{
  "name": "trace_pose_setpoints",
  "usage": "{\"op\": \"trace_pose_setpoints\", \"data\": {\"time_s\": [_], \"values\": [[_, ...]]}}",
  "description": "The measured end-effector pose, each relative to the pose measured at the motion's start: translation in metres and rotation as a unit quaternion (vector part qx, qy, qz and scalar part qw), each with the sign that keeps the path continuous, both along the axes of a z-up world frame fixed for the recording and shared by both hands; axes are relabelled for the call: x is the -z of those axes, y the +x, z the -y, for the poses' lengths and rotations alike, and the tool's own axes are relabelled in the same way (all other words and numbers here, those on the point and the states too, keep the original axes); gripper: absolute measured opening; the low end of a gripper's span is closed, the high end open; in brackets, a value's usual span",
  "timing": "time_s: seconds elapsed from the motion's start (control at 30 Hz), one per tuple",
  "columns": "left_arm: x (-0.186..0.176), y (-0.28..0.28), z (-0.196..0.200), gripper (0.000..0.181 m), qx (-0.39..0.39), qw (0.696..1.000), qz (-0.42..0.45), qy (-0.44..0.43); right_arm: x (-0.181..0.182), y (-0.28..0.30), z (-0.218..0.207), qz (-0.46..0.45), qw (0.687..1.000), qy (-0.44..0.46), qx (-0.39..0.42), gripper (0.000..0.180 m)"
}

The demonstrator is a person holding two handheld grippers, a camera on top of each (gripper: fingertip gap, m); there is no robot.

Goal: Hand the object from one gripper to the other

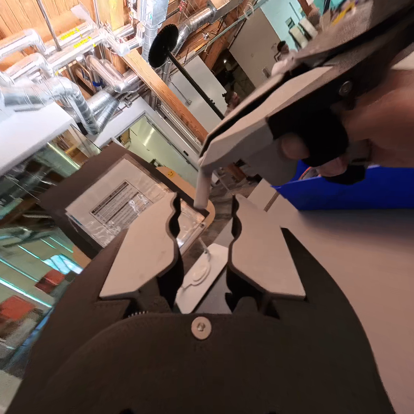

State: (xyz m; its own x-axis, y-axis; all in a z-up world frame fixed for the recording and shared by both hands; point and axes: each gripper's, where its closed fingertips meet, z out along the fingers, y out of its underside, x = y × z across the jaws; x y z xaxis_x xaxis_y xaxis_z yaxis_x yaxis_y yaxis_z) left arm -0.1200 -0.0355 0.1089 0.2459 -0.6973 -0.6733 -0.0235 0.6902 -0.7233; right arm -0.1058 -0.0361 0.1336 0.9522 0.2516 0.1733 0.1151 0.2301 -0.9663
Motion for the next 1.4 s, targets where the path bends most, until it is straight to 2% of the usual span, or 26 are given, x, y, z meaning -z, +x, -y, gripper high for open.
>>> {"op": "trace_pose_setpoints", "data": {"time_s": [0.03,0.1,0.13,0.2,0.3,0.37,0.43,0.67,0.83,0.9,1.3,1.4], "values": [[-0.004,-0.002,-0.001,0.048,0.008,1.000,0.009,-0.021,-0.005,0.008,0.003,-0.047,0.999,0.005,-0.015,0.023],[-0.013,-0.007,-0.005,0.051,0.028,0.997,0.033,-0.063,-0.014,0.023,0.009,-0.163,0.984,0.008,-0.076,0.023],[-0.016,-0.009,-0.007,0.050,0.041,0.995,0.040,-0.085,-0.019,0.031,0.013,-0.229,0.967,0.014,-0.114,0.023],[-0.015,-0.009,-0.011,0.048,0.064,0.989,0.032,-0.132,-0.027,0.048,0.020,-0.354,0.914,0.029,-0.194,0.023],[-0.001,-0.001,-0.014,0.046,0.086,0.979,-0.007,-0.187,-0.028,0.068,0.024,-0.494,0.819,0.048,-0.288,0.023],[0.010,0.005,-0.013,0.045,0.094,0.973,-0.033,-0.207,-0.022,0.073,0.020,-0.553,0.765,0.044,-0.328,0.023],[0.015,0.007,-0.011,0.035,0.099,0.971,-0.041,-0.215,-0.016,0.067,0.014,-0.580,0.733,0.029,-0.354,0.023],[0.022,0.009,-0.006,0.027,0.078,0.977,-0.074,-0.183,-0.001,0.025,-0.001,-0.557,0.740,-0.026,-0.376,0.023],[0.031,0.012,-0.012,0.021,0.065,0.976,-0.086,-0.191,0.009,0.011,-0.008,-0.535,0.759,-0.048,-0.368,0.023],[0.031,0.012,-0.016,0.021,0.058,0.976,-0.087,-0.191,0.011,0.006,-0.009,-0.532,0.756,-0.058,-0.376,0.023],[0.028,0.011,-0.015,0.002,0.074,0.974,-0.077,-0.198,0.018,-0.015,-0.012,-0.505,0.762,-0.092,-0.395,0.022],[0.029,0.011,-0.011,0.000,0.086,0.973,-0.084,-0.198,0.016,-0.016,-0.011,-0.487,0.777,-0.086,-0.390,0.022]]}}
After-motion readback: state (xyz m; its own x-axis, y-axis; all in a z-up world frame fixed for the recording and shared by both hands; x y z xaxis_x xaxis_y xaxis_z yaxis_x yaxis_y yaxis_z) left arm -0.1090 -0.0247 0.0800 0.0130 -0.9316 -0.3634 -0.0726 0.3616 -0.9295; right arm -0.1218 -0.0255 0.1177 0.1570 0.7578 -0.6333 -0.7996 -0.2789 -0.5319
